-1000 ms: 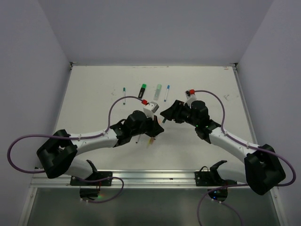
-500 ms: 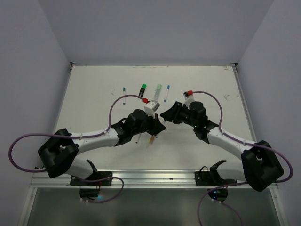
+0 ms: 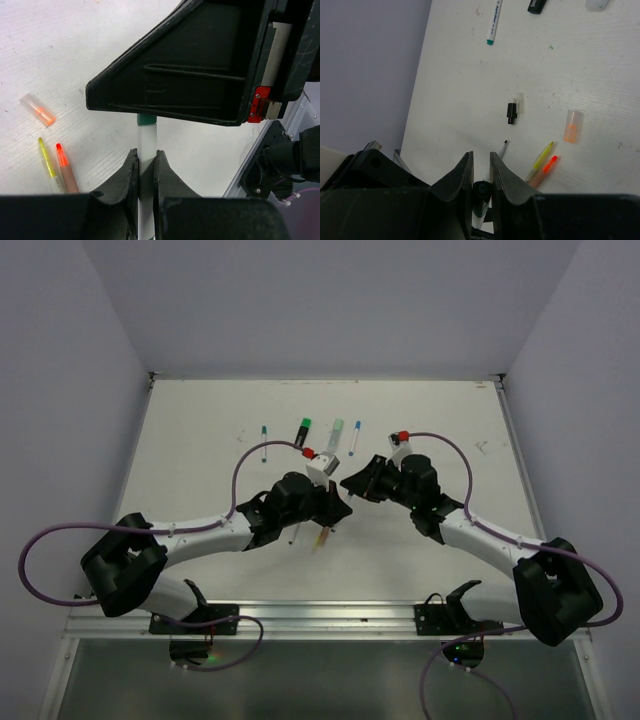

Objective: Open the pen caps

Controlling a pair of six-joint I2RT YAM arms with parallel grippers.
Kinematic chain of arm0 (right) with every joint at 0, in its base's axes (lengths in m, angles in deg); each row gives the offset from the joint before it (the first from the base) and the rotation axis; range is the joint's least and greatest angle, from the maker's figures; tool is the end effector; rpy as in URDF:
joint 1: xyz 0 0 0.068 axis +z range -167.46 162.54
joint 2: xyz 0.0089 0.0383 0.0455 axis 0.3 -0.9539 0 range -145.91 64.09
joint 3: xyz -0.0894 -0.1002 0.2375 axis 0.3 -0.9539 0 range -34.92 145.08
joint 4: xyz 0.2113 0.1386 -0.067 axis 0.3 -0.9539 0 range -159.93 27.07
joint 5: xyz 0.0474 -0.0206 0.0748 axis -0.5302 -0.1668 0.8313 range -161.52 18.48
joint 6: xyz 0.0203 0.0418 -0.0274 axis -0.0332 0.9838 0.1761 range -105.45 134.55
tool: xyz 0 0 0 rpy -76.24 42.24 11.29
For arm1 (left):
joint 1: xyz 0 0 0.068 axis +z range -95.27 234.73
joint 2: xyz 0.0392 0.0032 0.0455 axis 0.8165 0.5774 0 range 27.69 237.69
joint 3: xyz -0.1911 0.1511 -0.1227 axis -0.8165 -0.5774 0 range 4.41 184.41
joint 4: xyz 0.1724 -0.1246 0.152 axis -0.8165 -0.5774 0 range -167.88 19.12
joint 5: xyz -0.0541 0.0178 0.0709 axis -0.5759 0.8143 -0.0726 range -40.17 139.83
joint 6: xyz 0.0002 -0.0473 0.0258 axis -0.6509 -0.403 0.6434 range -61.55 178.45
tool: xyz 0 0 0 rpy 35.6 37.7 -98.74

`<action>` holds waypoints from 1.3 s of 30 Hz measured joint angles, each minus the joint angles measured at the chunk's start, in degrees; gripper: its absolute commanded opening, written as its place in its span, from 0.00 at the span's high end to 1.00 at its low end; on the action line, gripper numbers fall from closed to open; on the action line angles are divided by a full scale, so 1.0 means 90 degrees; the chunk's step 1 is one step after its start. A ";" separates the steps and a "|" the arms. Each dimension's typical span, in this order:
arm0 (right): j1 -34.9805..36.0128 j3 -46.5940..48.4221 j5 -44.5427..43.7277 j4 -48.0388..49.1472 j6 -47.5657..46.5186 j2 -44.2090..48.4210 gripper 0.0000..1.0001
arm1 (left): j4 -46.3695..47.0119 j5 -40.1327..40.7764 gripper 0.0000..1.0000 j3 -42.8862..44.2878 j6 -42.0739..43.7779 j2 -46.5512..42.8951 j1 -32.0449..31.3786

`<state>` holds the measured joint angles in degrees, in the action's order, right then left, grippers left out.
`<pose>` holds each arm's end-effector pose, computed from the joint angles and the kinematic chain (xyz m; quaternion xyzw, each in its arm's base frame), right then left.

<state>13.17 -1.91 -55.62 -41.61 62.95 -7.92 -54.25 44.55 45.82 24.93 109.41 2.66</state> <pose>0.2271 0.1459 0.2242 0.0429 0.8026 0.4580 0.3798 0.1866 -0.2448 0.2181 0.1597 0.8213 -0.3995 0.3747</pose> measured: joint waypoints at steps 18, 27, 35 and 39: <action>-0.0051 0.1647 -0.0367 -0.2081 -0.0476 -0.0032 1.00 | 0.1654 0.0367 1.00 -0.0539 -0.0253 -0.0138 -0.0024; -0.1268 0.3424 -0.1341 -0.0964 -0.0607 -0.0325 1.00 | 0.0719 -0.0051 1.00 -0.1098 -0.0330 -0.0126 -0.0362; -0.1309 0.3665 -0.1491 -0.0945 -0.0843 -0.0318 1.00 | 0.0126 0.0019 1.00 -0.1003 -0.0374 -0.0041 -0.0352; -0.1309 0.3359 -0.1491 -0.1309 -0.1030 -0.0250 1.00 | -0.0299 0.0143 1.00 -0.0452 -0.0376 0.0442 -0.0352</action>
<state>1.39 28.32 -69.04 -53.39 53.68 -10.17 -56.94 45.84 41.75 21.54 113.39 -0.51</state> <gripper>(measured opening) 0.189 0.098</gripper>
